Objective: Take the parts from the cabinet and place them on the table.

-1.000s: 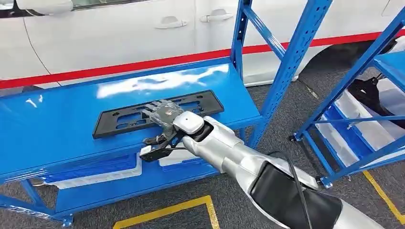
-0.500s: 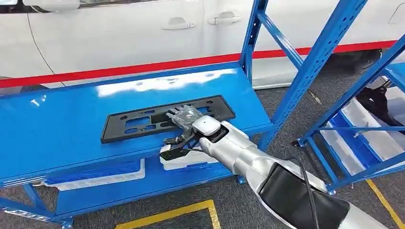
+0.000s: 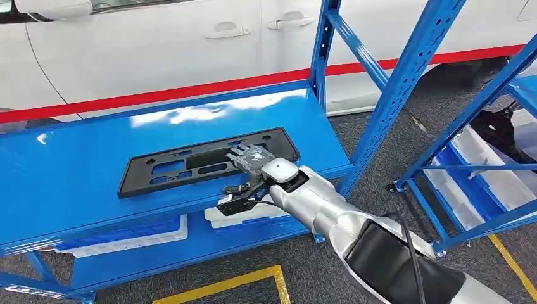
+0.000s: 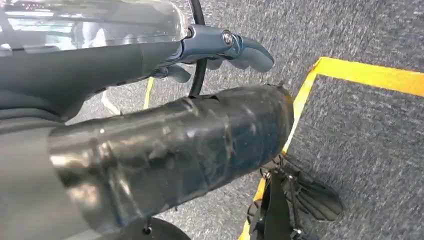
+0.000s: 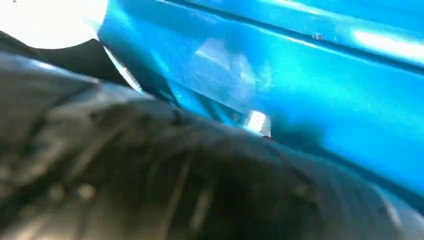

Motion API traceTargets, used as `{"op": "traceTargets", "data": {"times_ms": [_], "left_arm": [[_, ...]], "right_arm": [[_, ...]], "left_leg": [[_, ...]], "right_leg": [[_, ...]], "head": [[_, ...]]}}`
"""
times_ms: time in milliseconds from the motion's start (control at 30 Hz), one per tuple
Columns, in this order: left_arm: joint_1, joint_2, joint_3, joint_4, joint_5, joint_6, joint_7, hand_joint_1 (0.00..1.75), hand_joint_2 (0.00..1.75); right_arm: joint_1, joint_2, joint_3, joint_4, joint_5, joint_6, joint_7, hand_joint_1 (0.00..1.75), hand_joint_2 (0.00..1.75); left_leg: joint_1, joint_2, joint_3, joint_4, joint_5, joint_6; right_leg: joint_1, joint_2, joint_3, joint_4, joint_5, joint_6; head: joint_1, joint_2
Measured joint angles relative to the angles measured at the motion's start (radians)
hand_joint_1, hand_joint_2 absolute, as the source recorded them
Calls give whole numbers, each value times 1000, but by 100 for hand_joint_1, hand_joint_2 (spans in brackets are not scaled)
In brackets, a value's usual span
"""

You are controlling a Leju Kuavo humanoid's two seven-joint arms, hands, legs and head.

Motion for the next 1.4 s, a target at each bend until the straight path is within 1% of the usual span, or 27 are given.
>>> {"op": "traceTargets", "data": {"times_ms": [67,200,233,333,367,400,667,833,933,1200,1333,1400], "left_arm": [[0,0,1,0,0,1,0,0,0],[0,2,2,0,-1,2,0,0,0],[0,2,2,0,0,1,0,0,0],[0,2,2,0,-1,2,0,0,0],[0,2,2,0,0,2,0,0,0],[0,2,3,0,0,2,0,0,0],[0,2,3,0,-10,5,-5,0,0],[0,2,3,0,-13,5,-6,0,0],[0,2,5,0,-15,5,-6,0,0],[1,3,10,0,-21,6,-6,0,0],[1,3,11,0,-24,6,-10,0,0],[1,3,13,0,-24,6,-11,0,0]], "right_arm": [[3,-2,-5,0,-2,-2,-11,0,0],[5,-3,-6,0,-3,-3,-13,0,0],[6,-3,-7,0,-3,-3,-13,0,175],[6,-3,-8,0,-3,-4,-13,0,175],[7,-3,-9,0,-3,-6,-11,166,175],[7,-3,-9,0,-2,-6,-10,175,175],[11,-4,-14,0,17,-45,-28,175,175],[11,-3,-23,-4,20,-49,-35,175,175],[11,-3,-27,-9,23,-62,-51,175,175],[16,-3,-32,-17,29,-66,-57,175,175],[22,-3,-39,-18,35,-87,-68,175,175],[24,-4,-39,-21,38,-115,-77,175,175]], "left_leg": [[0,0,1,-1,0,-1],[0,0,2,-1,1,-1],[0,0,2,-1,1,-1],[0,0,2,-1,1,-1],[0,0,2,-1,1,-1],[0,0,2,-1,0,-1],[0,0,3,-1,0,-2],[0,0,5,-1,-1,-3],[0,0,7,-1,-1,-3],[0,0,8,-1,-1,-3],[0,0,8,-1,-1,-3],[0,0,8,-1,-1,-3]], "right_leg": [[0,0,1,0,0,0],[0,0,2,0,0,0],[0,0,2,0,0,0],[0,0,3,0,0,0],[0,0,3,0,0,0],[0,0,3,0,0,0],[0,0,3,0,0,0],[0,0,6,0,-1,-1],[0,0,7,0,-1,-1],[0,-1,9,0,-1,-1],[0,-1,8,0,-1,-1],[0,-1,8,0,-1,-1]], "head": [[0,0],[0,0],[0,0],[0,0],[0,0],[0,0],[0,0],[0,0],[0,0],[0,0],[0,0],[0,0]]}}
